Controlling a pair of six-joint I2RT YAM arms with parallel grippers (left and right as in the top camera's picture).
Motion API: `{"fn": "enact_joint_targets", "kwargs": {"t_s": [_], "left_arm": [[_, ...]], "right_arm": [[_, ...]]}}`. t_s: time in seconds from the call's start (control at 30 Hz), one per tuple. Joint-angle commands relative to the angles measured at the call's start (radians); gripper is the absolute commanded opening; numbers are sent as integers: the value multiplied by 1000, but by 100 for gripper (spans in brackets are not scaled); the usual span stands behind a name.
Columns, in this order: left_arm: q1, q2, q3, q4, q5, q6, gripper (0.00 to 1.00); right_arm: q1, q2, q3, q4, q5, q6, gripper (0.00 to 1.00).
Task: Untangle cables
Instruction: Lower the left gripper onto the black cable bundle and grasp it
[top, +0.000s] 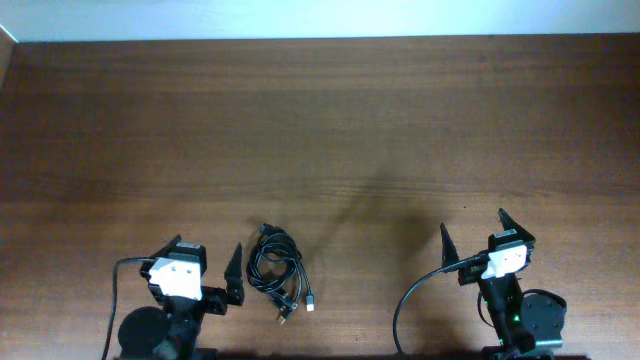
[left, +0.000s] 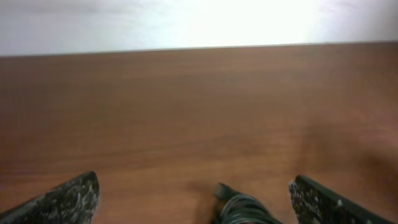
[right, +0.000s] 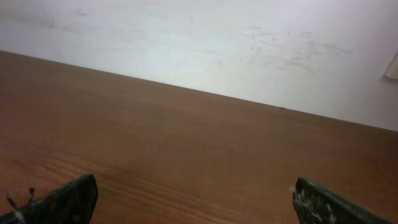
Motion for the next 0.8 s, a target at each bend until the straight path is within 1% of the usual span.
{"fn": "enact_joint_targets", "kwargs": {"t_s": [0.0, 0.13, 0.27, 0.43, 0.5, 0.63, 0.7, 0.77], "left_arm": [[6, 142, 125, -50, 175, -6, 99], [6, 373, 279, -225, 175, -6, 99], [6, 591, 355, -349, 151, -6, 99], [-25, 880, 355, -353, 143, -6, 99], [-74, 991, 355, -351, 69, -6, 99], [-163, 1112, 355, -307, 30, -19, 99], [-183, 1133, 354, -309, -45, -84, 99], [-214, 1159, 352, -308, -95, -104, 99]], "right_arm": [[-4, -10, -5, -6, 2, -7, 99], [-4, -10, -5, -6, 2, -7, 99], [-4, -10, -5, -6, 2, -7, 99], [-4, -10, -5, -6, 2, -7, 99], [-4, -10, -5, -6, 2, -7, 99], [-4, -10, -5, -6, 2, -7, 99], [-4, -10, -5, -6, 2, -7, 99], [-4, -10, -5, -6, 2, -7, 99]]}}
